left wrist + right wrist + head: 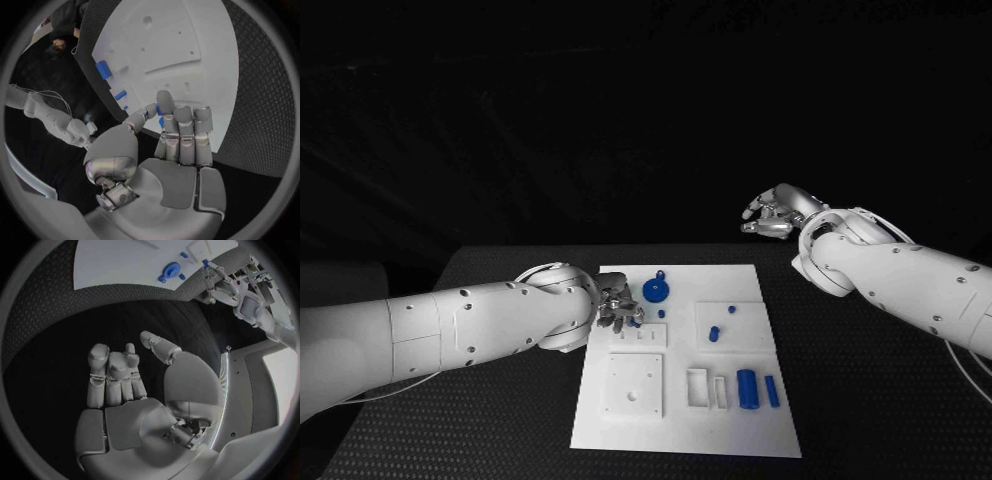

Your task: Assemble the parts on the task board

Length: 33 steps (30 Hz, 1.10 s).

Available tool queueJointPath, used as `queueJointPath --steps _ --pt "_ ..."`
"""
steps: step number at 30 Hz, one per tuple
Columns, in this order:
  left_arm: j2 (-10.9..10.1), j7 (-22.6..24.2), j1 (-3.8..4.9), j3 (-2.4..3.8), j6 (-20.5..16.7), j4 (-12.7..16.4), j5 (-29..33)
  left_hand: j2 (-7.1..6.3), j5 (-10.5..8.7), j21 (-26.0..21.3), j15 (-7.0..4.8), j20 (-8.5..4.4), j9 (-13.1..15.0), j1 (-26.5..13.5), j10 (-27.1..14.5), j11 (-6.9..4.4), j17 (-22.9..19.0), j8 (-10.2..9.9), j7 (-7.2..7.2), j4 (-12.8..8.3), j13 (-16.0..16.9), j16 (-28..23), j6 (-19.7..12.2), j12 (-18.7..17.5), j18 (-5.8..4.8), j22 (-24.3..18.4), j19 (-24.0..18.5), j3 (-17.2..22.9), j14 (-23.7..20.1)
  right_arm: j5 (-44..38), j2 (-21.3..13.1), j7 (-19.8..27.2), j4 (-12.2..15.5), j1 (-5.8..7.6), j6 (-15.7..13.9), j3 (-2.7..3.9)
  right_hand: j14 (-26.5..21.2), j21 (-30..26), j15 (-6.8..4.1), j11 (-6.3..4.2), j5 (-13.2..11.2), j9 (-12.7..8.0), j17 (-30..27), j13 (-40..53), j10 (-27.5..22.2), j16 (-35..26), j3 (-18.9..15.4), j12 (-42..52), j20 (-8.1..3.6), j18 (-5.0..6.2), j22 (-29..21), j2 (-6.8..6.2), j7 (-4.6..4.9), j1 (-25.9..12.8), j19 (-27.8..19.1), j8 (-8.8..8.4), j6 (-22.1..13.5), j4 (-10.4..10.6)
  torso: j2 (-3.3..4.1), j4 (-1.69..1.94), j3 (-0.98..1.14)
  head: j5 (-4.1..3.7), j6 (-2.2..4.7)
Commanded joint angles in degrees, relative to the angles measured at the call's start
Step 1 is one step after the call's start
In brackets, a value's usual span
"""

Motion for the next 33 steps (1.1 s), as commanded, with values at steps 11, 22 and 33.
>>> queueJointPath --steps 11,22,33 --pt "-1.56 1.56 -1.78 0.01 -16.63 2.29 -0.54 0.27 4.08 2.94 -2.11 -5.34 1.69 -1.58 -0.42 -1.27 0.45 1.06 -5.7 -0.16 1.73 3.06 7.98 4.06 1.07 1.36 0.3 1.12 1.44 0.58 -0.47 0.2 0.37 0.21 0.31 0.02 -0.11 -0.3 0.16 -0.09 0.51 0.03 0.1 -0.1 -0.43 -0.2 -0.42 -0.31 -0.46 1.71 0.38 0.18 0.99 0.17 -0.04 -0.29 0.96 -0.16 -0.1 0.18 -0.04 0.01 -0.89" --pt "-2.37 1.43 -3.43 0.0 -18.55 4.64 1.06 -0.16 4.75 3.98 -2.37 -5.54 2.1 -1.64 -0.65 -1.5 0.47 1.34 -5.92 -0.16 2.25 3.98 8.3 5.45 1.25 1.33 0.34 1.51 1.56 0.58 -0.45 -0.02 0.39 0.25 0.75 0.02 -0.11 -0.32 0.16 -0.09 0.72 0.04 0.12 -0.12 -0.45 -0.21 -0.49 -0.3 -0.46 1.71 0.4 0.2 0.99 0.11 -0.06 -0.29 0.97 -0.14 -0.22 0.33 0.12 0.05 -1.29" --pt "-1.96 0.89 -4.34 -0.01 -17.6 4.32 2.25 -0.17 4.75 4.16 -2.37 -5.55 2.16 -1.63 -0.76 -1.51 0.44 1.34 -5.93 -0.14 2.32 4.14 8.28 5.7 1.26 1.32 0.27 1.63 1.51 0.58 -0.53 -0.19 0.42 0.25 1.12 0.02 -0.13 -0.36 0.16 -0.08 1.23 0.05 0.15 -0.16 -0.49 -0.24 -0.58 -0.28 -0.45 1.71 0.44 0.3 0.99 -0.02 -0.08 -0.3 0.99 -0.03 -0.23 0.33 0.23 -0.13 -1.47"
